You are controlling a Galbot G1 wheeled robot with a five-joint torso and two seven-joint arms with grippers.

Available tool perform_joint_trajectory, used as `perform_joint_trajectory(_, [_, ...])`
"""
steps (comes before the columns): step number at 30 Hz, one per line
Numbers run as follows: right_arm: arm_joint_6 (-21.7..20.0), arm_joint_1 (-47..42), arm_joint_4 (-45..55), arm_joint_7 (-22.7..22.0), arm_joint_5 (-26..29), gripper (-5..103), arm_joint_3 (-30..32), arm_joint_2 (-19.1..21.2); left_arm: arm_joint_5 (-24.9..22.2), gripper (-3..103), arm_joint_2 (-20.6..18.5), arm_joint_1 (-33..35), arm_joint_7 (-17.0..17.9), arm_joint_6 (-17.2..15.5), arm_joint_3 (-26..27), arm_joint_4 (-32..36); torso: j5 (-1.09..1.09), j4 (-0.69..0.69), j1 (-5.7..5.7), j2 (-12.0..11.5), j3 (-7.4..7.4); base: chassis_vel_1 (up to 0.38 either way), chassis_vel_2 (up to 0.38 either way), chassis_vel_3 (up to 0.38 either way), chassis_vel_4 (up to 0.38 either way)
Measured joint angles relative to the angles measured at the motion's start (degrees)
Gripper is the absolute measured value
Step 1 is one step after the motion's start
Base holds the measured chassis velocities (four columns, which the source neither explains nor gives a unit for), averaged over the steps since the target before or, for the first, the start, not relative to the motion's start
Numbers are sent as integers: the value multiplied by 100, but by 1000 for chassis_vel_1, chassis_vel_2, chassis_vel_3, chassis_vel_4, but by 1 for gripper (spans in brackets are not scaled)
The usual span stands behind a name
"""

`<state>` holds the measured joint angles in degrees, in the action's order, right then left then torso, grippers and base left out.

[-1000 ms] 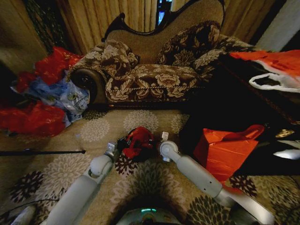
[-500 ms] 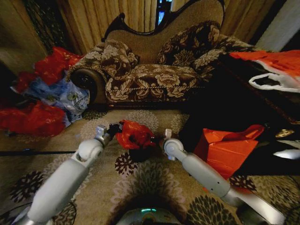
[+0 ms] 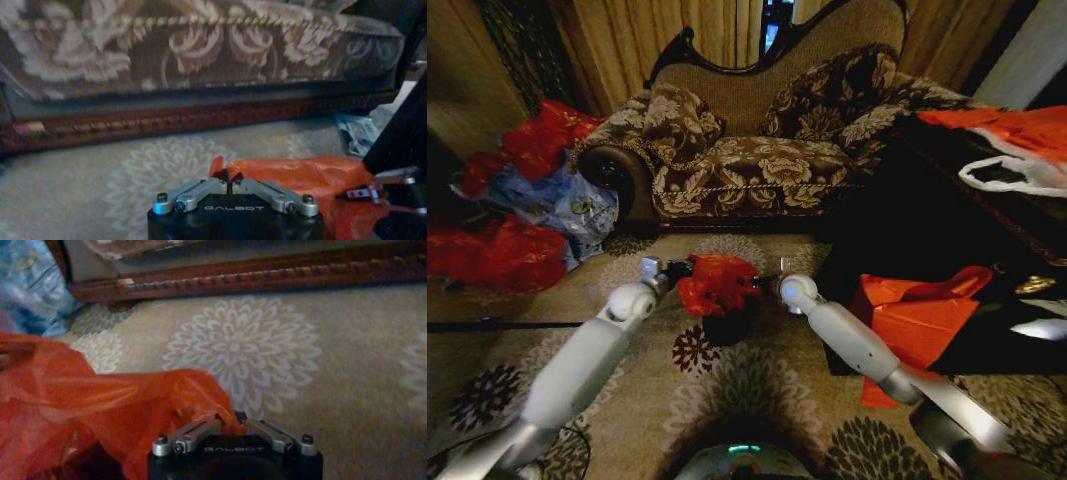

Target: Place a garbage bag over the trash bin.

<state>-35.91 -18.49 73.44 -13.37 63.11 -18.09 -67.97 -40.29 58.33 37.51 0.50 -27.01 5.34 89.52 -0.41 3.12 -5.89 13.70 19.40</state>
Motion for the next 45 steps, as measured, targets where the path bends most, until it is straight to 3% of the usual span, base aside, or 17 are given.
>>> perform_joint_trajectory(2, [-5, 29, -80, 125, -97, 0, -6, -6, 5, 0, 78, -74, 3, 15, -39, -137, 1, 1, 0, 0, 0, 0, 0, 0, 0])
perform_joint_trajectory(4, [-10, 127, -400, 662, -520, 0, -24, -39, 17, 0, 325, -309, 0, 77, -142, -651, 2, 1, 0, 0, 0, 0, 0, 0, 0])
perform_joint_trajectory(6, [-10, 161, -495, 853, -659, 0, -24, -53, 18, 0, 379, -372, -4, 94, -164, -809, 1, 1, 0, 0, 0, 0, 0, 0, 0])
perform_joint_trajectory(7, [1, 230, -706, 1250, -941, 0, -23, -83, 23, 0, 467, -485, -11, 147, -195, -1101, 2, 0, 0, 0, 0, 0, 0, 0, 0])
perform_joint_trajectory(9, [19, 265, -828, 1473, -1108, 0, -23, -106, 34, 0, 509, -544, -25, 176, -208, -1258, 1, 0, 0, 0, 0, 0, 0, 0, 0])
perform_joint_trajectory(13, [204, 372, -1286, 2411, -1841, 0, -66, -179, 107, 0, 598, -676, -105, 309, -209, -1805, 1, 0, 1, 0, -1, 0, 0, 0, 0])
perform_joint_trajectory(14, [204, 372, -1286, 2411, -1841, 0, -66, -179, 107, 0, 598, -676, -105, 309, -209, -1805, 1, 0, 1, 0, -1, 0, 0, 0, 0])
perform_joint_trajectory(17, [474, 382, -1623, 2980, -2294, 0, -116, -240, 208, 0, 640, -662, -187, 408, -187, -2104, 1, -1, 1, 0, -1, 0, 0, 0, 0])
perform_joint_trajectory(21, [800, 337, -1926, 3126, -2445, 0, -119, -379, 246, 0, 754, -631, -264, 501, -166, -2436, 2, -2, 1, 0, -1, 0, 0, 0, 0])
perform_joint_trajectory(28, [926, 242, -2078, 3226, -2505, 0, -51, -467, 368, -2, 933, -687, -384, 534, -139, -2809, 10, -7, 4, 2, -6, 0, 0, 0, 0])
perform_joint_trajectory(33, [1106, 30, -2128, 3585, -2802, 0, 36, -452, 544, 1, 1088, -654, -495, 606, -60, -3051, 7, -8, 7, 6, -8, 0, 0, 0, 0])
perform_joint_trajectory(40, [1201, -70, -1927, 3416, -2726, 0, 28, -404, 550, 1, 1036, -486, -429, 610, 26, -2715, -2, 3, 0, 0, 1, 0, 0, 0, 0])
perform_joint_trajectory(45, [1221, -33, -1797, 2959, -2469, 0, -19, -462, 195, 3, 898, -341, -217, 280, 100, -1900, -12, 10, -4, -4, 6, 0, 0, 0, 0])
